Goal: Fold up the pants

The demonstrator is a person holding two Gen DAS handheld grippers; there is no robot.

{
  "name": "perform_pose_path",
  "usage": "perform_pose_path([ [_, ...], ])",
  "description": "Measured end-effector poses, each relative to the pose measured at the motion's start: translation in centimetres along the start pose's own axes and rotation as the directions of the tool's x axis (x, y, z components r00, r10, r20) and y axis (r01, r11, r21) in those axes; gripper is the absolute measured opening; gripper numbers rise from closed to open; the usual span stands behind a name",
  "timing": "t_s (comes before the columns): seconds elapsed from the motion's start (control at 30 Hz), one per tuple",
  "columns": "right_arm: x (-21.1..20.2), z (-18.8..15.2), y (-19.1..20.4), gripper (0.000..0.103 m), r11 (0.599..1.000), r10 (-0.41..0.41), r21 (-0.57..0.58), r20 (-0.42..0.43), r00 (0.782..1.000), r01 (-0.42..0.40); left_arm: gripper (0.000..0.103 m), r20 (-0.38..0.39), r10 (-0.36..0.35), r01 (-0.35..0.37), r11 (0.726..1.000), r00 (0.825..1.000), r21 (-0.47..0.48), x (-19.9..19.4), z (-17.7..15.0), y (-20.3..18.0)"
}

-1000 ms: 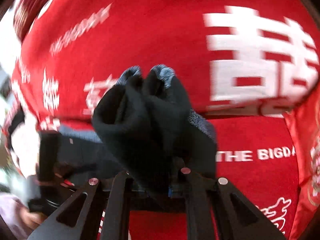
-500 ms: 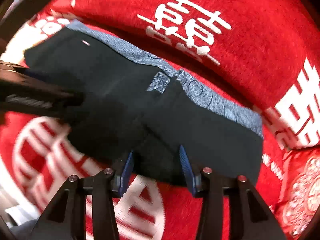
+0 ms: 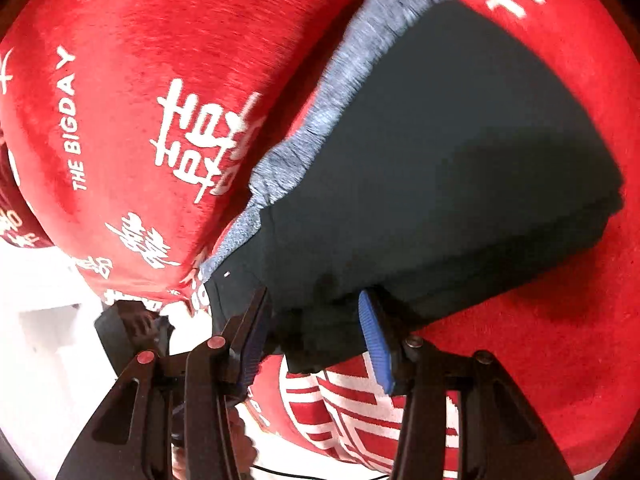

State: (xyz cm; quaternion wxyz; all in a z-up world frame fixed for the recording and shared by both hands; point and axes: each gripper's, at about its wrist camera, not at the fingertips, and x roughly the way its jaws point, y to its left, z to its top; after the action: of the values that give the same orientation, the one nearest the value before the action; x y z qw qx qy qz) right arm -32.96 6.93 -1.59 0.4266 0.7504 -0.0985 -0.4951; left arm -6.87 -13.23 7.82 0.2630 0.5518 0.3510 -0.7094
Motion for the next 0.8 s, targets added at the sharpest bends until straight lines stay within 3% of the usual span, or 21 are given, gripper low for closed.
perform_pose_path([
  [0.07, 0.0, 0.2, -0.7, 0.049, 0.999, 0.014, 0.036, 0.0, 1.0, -0.014, 0.088, 0.009, 0.038, -0.038, 0.999, 0.999, 0.007, 0.9, -0.1, -0.2],
  [0.3, 0.3, 0.7, -1.2, 0.049, 0.994, 0.066, 0.08, 0.052, 0.996, -0.07, 0.088, 0.036, 0.055, -0.054, 0.998, 0.998, -0.021, 1.3, 0.0, -0.2],
  [0.37, 1.1, 1.4, -1.8, 0.028, 0.989, 0.073, 0.127, 0.058, 0.996, -0.08, 0.088, 0.053, 0.069, -0.068, 0.998, 0.996, -0.015, 1.9, -0.1, -0.8],
  [0.4, 1.4, 1.7, -1.9, 0.005, 0.988, 0.059, 0.143, 0.049, 0.997, -0.065, 0.088, 0.058, 0.07, -0.069, 0.998, 0.996, -0.014, 2.1, -0.4, -0.5],
  [0.53, -0.5, 1.5, 1.8, 0.005, 0.992, 0.124, -0.027, 0.056, 0.991, -0.122, 0.088, 0.071, 0.072, -0.07, 0.997, 0.995, -0.024, 2.7, 0.5, -0.3],
  [0.6, -1.1, 0.6, 3.1, 0.005, 0.992, 0.08, -0.104, 0.02, 0.997, -0.078, 0.088, 0.075, 0.073, -0.07, 0.997, 0.995, -0.035, 2.6, 0.6, 0.4],
  [0.7, 0.5, -0.2, 2.0, 0.005, 0.997, 0.037, -0.065, -0.022, 0.999, -0.038, 0.088, 0.069, 0.1, -0.096, 0.993, 0.993, -0.064, 1.8, 0.2, 1.7],
  [0.8, 3.4, -0.5, 0.2, 0.005, 0.997, -0.063, -0.053, -0.055, 0.996, 0.06, 0.088, 0.059, 0.173, -0.168, 0.982, 0.983, -0.087, 0.5, -1.0, 3.3],
])
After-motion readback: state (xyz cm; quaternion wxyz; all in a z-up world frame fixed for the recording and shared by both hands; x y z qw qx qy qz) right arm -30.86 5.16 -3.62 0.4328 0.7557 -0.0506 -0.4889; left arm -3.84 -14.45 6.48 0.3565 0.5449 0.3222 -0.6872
